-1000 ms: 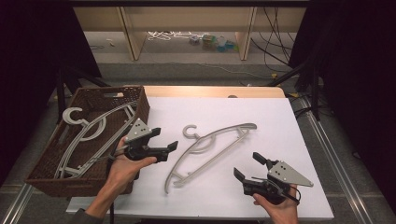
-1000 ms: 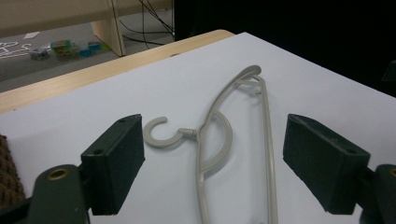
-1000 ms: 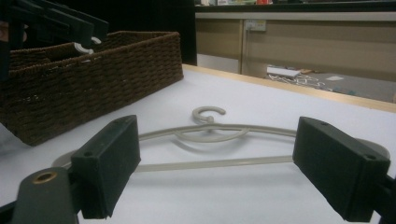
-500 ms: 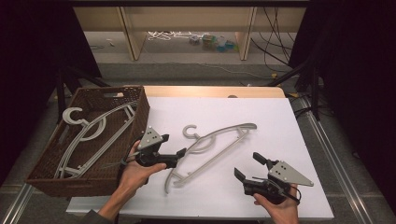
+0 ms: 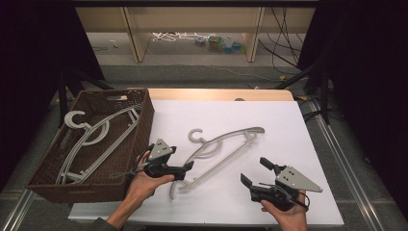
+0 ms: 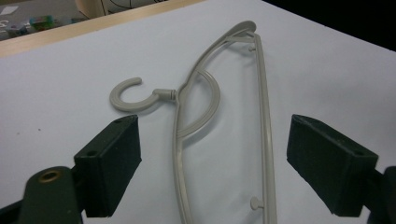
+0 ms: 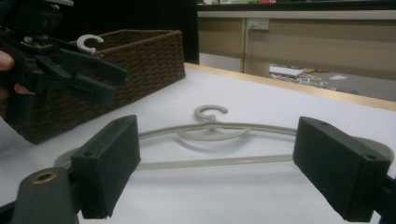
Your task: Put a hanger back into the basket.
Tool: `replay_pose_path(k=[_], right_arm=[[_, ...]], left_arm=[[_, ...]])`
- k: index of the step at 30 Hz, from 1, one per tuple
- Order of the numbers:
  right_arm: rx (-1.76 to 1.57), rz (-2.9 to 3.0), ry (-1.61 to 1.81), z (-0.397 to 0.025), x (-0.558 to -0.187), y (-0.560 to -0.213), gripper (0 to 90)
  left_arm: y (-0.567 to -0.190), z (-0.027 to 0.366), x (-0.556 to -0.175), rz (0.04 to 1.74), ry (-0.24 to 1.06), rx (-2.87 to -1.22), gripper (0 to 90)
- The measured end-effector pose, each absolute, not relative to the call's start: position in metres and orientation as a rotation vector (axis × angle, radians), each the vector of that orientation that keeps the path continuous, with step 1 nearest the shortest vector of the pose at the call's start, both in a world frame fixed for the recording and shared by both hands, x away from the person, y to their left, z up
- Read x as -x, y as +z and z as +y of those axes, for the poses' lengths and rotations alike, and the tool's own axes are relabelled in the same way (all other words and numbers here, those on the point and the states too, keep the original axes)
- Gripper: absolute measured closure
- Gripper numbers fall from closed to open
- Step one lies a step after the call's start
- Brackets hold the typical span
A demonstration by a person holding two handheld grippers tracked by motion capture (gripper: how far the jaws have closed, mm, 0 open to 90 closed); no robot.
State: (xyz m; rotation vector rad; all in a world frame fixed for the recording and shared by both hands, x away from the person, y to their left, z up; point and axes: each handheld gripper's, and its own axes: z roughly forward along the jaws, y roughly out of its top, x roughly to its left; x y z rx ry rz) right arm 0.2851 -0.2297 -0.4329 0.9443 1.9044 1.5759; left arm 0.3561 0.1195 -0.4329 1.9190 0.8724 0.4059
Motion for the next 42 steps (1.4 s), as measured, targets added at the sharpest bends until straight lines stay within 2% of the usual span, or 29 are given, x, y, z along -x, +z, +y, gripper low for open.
replay_pose_path(k=[6,13,16,20,22,26,31,36,42], right_arm=[[-0.946,1.918,1.580,-0.229,-0.285,-0.433,15.7],[-0.938,1.912,1.573,-0.227,-0.284,-0.433,15.8],[-0.954,1.931,1.554,-0.227,-0.282,-0.431,15.8],[-0.927,1.920,1.569,-0.225,-0.283,-0.432,15.8],[-0.928,1.919,1.569,-0.224,-0.283,-0.432,15.8],[-0.939,1.923,1.561,-0.225,-0.283,-0.432,15.8],[-0.930,1.924,1.567,-0.226,-0.283,-0.432,15.8],[-0.949,1.933,1.564,-0.226,-0.282,-0.431,15.8],[-0.944,1.928,1.570,-0.225,-0.283,-0.432,15.9]], left_arm=[[-0.439,0.115,-0.366,0.906,0.391,-1.964,17.7],[-0.445,0.107,-0.383,0.902,0.356,-2.101,18.5],[-0.449,0.104,-0.391,0.904,0.395,-2.141,19.2],[-0.456,0.100,-0.403,0.931,0.392,-2.196,23.1],[-0.460,0.095,-0.408,0.947,0.383,-2.203,28.9],[-0.464,0.086,-0.416,0.943,0.344,-2.297,29.1],[-0.468,0.079,-0.425,0.950,0.367,-2.360,31.5],[-0.470,0.074,-0.432,0.953,0.334,-2.384,43.4],[-0.468,0.071,-0.437,0.965,0.302,-2.438,49.4]])
